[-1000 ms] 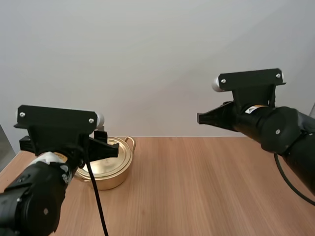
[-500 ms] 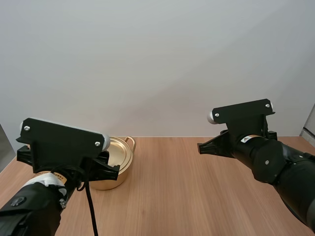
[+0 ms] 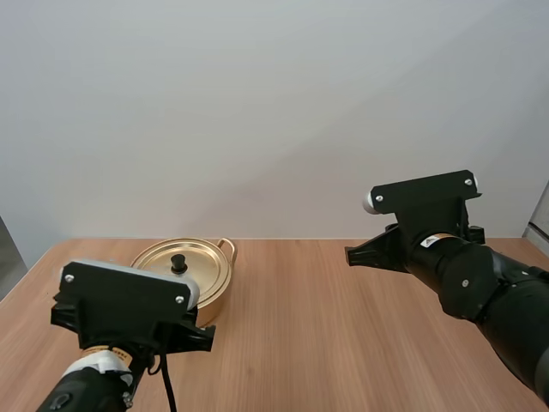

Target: Open the pot, put the car inside, and close it

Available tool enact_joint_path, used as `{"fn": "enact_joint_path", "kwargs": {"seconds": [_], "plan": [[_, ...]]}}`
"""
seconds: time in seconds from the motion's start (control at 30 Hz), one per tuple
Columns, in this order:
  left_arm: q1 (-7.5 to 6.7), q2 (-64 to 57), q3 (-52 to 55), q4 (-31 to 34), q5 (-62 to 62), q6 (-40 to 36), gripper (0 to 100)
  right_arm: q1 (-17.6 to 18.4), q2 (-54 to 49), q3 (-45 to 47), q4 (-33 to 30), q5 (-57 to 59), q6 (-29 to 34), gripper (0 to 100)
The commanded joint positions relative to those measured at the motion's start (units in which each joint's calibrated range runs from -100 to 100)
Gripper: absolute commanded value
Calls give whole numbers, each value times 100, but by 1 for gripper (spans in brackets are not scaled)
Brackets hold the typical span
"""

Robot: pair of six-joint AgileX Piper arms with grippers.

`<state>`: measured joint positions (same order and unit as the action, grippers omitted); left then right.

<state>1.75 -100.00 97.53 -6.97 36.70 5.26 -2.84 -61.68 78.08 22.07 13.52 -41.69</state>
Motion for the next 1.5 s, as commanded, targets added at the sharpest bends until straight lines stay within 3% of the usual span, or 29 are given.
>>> {"fn": "enact_joint_path", "kwargs": {"seconds": [0.0,0.13,0.87,1.1,1.47], "plan": [[0,0,247,-3,-237,2,100,-3,-2,0,1,-22,-3,0],[0,0,247,-15,-747,2,100,-3,-2,0,1,-22,-3,0],[-28,0,247,-359,-584,-136,100,-3,-2,0,-73,-19,-3,0],[6,0,247,-964,-2205,-145,100,-3,-2,0,-73,-19,-3,0],[14,0,247,-988,-808,-145,100,-3,-2,0,-86,-27,-3,0]]}}
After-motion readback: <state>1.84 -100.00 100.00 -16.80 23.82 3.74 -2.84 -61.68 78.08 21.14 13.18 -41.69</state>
